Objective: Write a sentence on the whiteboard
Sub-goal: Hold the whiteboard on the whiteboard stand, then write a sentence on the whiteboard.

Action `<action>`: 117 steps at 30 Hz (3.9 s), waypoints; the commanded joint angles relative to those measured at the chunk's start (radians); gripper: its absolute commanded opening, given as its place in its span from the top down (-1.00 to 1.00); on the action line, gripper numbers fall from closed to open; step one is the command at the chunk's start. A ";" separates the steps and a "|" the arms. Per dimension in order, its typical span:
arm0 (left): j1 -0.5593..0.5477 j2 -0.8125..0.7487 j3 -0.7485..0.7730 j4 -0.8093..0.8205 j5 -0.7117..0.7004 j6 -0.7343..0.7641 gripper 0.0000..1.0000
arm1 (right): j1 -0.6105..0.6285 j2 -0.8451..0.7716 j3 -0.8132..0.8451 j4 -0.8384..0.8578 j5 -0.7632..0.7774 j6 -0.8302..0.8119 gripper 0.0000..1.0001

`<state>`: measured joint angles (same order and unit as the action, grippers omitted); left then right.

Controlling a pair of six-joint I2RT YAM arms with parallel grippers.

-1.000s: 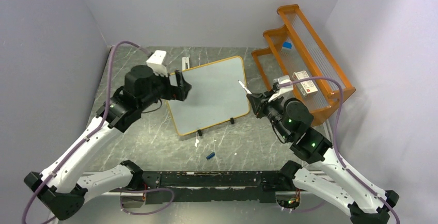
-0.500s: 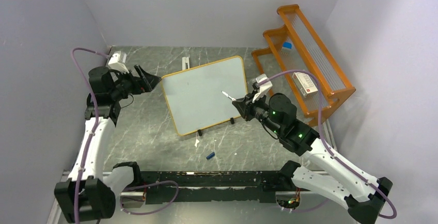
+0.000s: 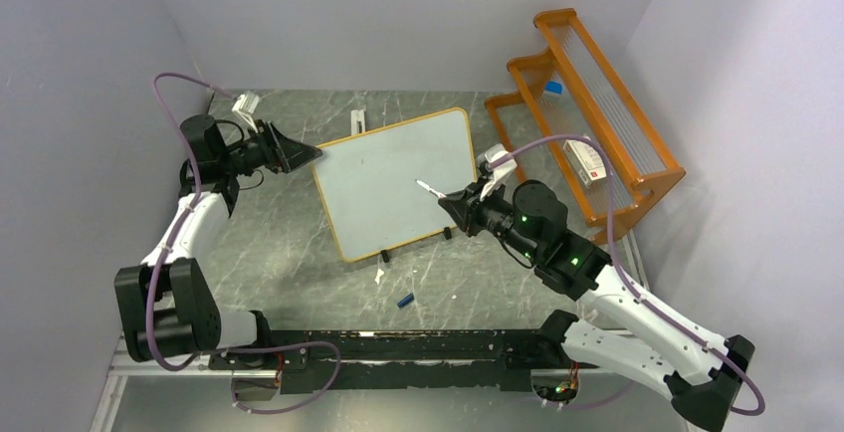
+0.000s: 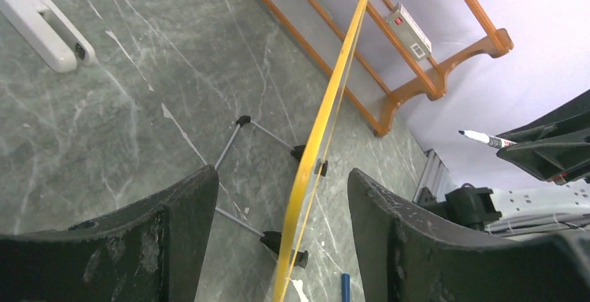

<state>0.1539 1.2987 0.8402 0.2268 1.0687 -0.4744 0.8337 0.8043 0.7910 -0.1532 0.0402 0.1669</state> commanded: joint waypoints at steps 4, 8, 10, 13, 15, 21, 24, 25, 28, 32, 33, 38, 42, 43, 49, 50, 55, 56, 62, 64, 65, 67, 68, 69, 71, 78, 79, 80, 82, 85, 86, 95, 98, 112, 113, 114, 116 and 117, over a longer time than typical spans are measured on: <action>0.001 0.041 -0.019 0.224 0.148 -0.071 -0.40 | 0.039 0.037 0.032 0.039 0.010 -0.018 1.00; 0.001 0.073 -0.070 0.475 0.180 -0.231 -0.17 | 0.069 0.065 0.037 0.056 0.028 -0.024 1.00; -0.001 0.093 -0.081 0.553 0.192 -0.285 -0.08 | 0.085 0.082 0.044 0.061 0.043 -0.031 1.00; -0.002 0.111 -0.093 0.594 0.194 -0.316 -0.05 | 0.101 0.095 0.051 0.071 0.056 -0.036 1.00; -0.003 0.114 -0.089 0.556 0.192 -0.287 -0.05 | 0.109 0.107 0.059 0.072 0.058 -0.042 1.00; -0.022 0.114 -0.073 0.457 0.186 -0.207 0.21 | 0.128 0.150 0.080 0.092 0.062 -0.055 1.00; -0.031 0.097 -0.092 0.513 0.186 -0.241 0.38 | 0.149 0.168 0.089 0.109 0.076 -0.061 1.00; -0.037 0.094 -0.100 0.532 0.186 -0.251 0.46 | 0.159 0.175 0.094 0.111 0.087 -0.066 1.00; -0.050 0.079 -0.109 0.524 0.186 -0.233 0.65 | 0.188 0.184 0.110 0.113 0.128 -0.082 1.00; -0.065 0.059 -0.114 0.472 0.178 -0.183 0.84 | 0.228 0.208 0.141 0.096 0.194 -0.098 1.00; -0.071 0.055 -0.115 0.458 0.178 -0.172 0.87 | 0.243 0.216 0.146 0.093 0.217 -0.103 1.00; -0.100 0.034 -0.131 0.431 0.173 -0.133 0.90 | 0.320 0.265 0.168 0.102 0.346 -0.118 1.00; -0.122 0.023 -0.100 0.264 0.152 -0.006 0.90 | 0.387 0.338 0.212 0.100 0.453 -0.124 1.00; -0.126 0.018 -0.092 0.218 0.142 0.026 0.90 | 0.404 0.359 0.227 0.102 0.477 -0.129 1.00; -0.145 -0.007 -0.059 0.061 0.099 0.144 0.90 | 0.482 0.499 0.326 0.099 0.596 -0.142 1.00; -0.146 -0.007 -0.057 0.049 0.095 0.151 0.90 | 0.488 0.522 0.343 0.088 0.613 -0.138 1.00; -0.146 -0.012 -0.042 0.004 0.087 0.188 0.90 | 0.498 0.603 0.403 0.037 0.670 -0.104 1.00; -0.147 -0.019 -0.041 -0.003 0.083 0.193 0.90 | 0.497 0.614 0.412 0.029 0.680 -0.097 1.00; -0.171 -0.025 -0.034 -0.024 0.077 0.213 0.90 | 0.498 0.674 0.455 0.037 0.701 -0.099 1.00; -0.174 -0.022 -0.032 -0.029 0.077 0.216 0.90 | 0.498 0.690 0.466 0.047 0.699 -0.105 1.00; -0.174 -0.024 -0.032 -0.031 0.074 0.219 0.90 | 0.497 0.697 0.473 0.052 0.704 -0.108 1.00; -0.176 -0.029 -0.030 -0.040 0.066 0.228 0.90 | 0.497 0.708 0.481 0.068 0.702 -0.120 1.00; -0.177 -0.030 -0.030 -0.040 0.068 0.227 0.90 | 0.498 0.716 0.485 0.075 0.705 -0.127 1.00; -0.177 -0.031 -0.030 -0.040 0.065 0.227 0.90 | 0.497 0.723 0.493 0.076 0.710 -0.131 1.00; -0.177 -0.034 -0.028 -0.046 0.063 0.232 0.90 | 0.497 0.742 0.511 0.076 0.721 -0.138 1.00; -0.176 -0.036 -0.028 -0.045 0.063 0.232 0.90 | 0.492 0.766 0.540 0.092 0.735 -0.156 1.00; -0.176 -0.038 -0.028 -0.043 0.062 0.230 0.90 | 0.490 0.772 0.547 0.087 0.739 -0.154 1.00; -0.177 -0.038 -0.028 -0.044 0.062 0.230 0.90 | 0.489 0.777 0.553 0.082 0.743 -0.153 1.00; -0.177 -0.040 -0.029 -0.038 0.063 0.227 0.90 | 0.485 0.782 0.556 0.082 0.746 -0.156 1.00; -0.177 -0.041 -0.029 -0.038 0.062 0.227 0.90 | 0.478 0.787 0.564 0.074 0.740 -0.152 1.00; -0.177 -0.040 -0.029 -0.038 0.062 0.227 0.90 | 0.477 0.790 0.568 0.069 0.740 -0.150 1.00; -0.177 -0.039 -0.030 -0.029 0.063 0.220 0.90 | 0.466 0.807 0.578 0.063 0.721 -0.142 1.00; -0.177 -0.041 -0.032 -0.027 0.064 0.219 0.90 | 0.463 0.813 0.583 0.060 0.718 -0.141 1.00; -0.177 -0.037 -0.030 -0.025 0.063 0.216 0.90 | 0.449 0.844 0.597 0.046 0.695 -0.134 1.00; -0.177 -0.037 -0.032 -0.024 0.063 0.217 0.90 | 0.448 0.847 0.599 0.043 0.695 -0.134 1.00; -0.176 -0.039 -0.032 -0.025 0.061 0.217 0.90 | 0.446 0.850 0.600 0.042 0.694 -0.134 1.00; -0.177 -0.039 -0.032 -0.026 0.062 0.219 0.90 | 0.445 0.852 0.601 0.036 0.692 -0.132 1.00; -0.177 -0.040 -0.032 -0.025 0.062 0.218 0.90 | 0.442 0.854 0.602 0.032 0.692 -0.131 1.00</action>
<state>-0.0044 1.2716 0.8036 0.2108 1.1210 -0.2989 1.2892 1.6356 1.3640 -0.1112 0.7319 0.0216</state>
